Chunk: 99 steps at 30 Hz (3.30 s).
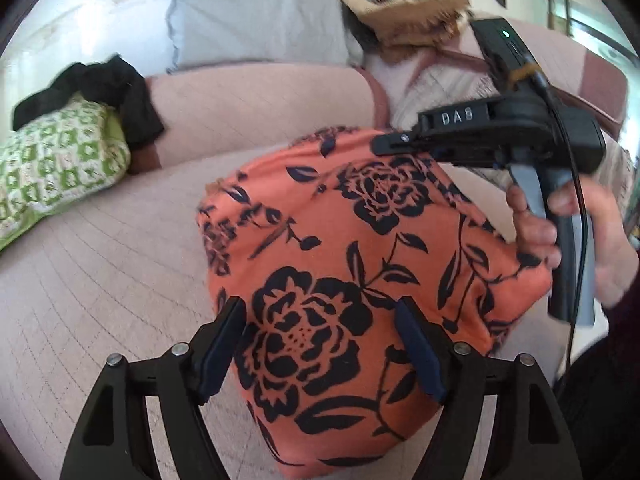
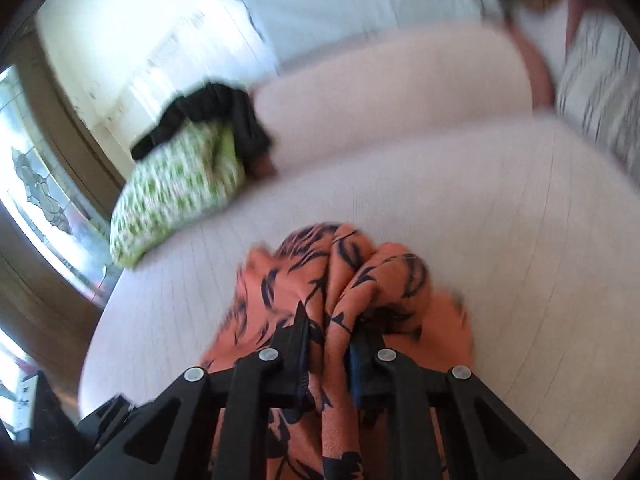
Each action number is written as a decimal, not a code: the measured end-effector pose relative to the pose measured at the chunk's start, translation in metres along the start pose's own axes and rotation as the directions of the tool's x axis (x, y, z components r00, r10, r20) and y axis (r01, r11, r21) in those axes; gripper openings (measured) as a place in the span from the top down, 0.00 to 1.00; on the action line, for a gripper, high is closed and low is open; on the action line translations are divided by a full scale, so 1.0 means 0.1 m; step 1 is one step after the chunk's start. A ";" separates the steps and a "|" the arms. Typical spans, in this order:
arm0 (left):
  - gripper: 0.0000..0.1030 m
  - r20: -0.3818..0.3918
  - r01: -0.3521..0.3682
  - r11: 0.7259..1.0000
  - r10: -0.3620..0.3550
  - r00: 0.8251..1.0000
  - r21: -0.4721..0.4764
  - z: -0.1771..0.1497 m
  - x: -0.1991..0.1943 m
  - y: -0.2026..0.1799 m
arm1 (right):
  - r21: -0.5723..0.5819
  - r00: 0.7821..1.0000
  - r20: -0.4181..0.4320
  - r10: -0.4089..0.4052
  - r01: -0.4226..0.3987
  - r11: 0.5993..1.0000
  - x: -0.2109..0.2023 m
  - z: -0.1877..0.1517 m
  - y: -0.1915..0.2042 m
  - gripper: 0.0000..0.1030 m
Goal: Fold small clothes
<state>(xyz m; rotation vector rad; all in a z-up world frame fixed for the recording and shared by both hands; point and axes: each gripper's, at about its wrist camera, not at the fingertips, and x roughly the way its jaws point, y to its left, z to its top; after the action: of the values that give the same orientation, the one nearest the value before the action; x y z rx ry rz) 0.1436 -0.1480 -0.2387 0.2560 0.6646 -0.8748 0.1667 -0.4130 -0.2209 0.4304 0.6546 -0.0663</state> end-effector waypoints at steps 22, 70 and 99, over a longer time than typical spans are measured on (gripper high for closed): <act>0.16 -0.139 -0.060 0.979 0.034 0.990 -0.193 -0.09 0.15 0.48 | 0.096 0.971 -0.178 0.161 -0.146 0.985 -0.54 -0.64 0.08 0.68; 0.00 -0.234 -0.203 0.959 0.154 0.960 -0.200 -0.21 0.38 0.39 | 0.107 0.915 -0.391 0.095 -0.057 0.993 1.14 0.09 0.39 0.77; 0.00 -0.244 -0.286 0.950 0.250 0.937 -0.126 -0.19 0.44 0.23 | 0.270 0.963 -0.249 0.105 -0.035 0.962 0.18 -0.63 -0.37 0.76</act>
<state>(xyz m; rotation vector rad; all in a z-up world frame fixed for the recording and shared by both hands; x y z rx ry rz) 0.1736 -0.1521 -0.2830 0.2968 0.8848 -0.5295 0.1378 -0.4192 -0.2903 0.7278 0.8947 -0.0282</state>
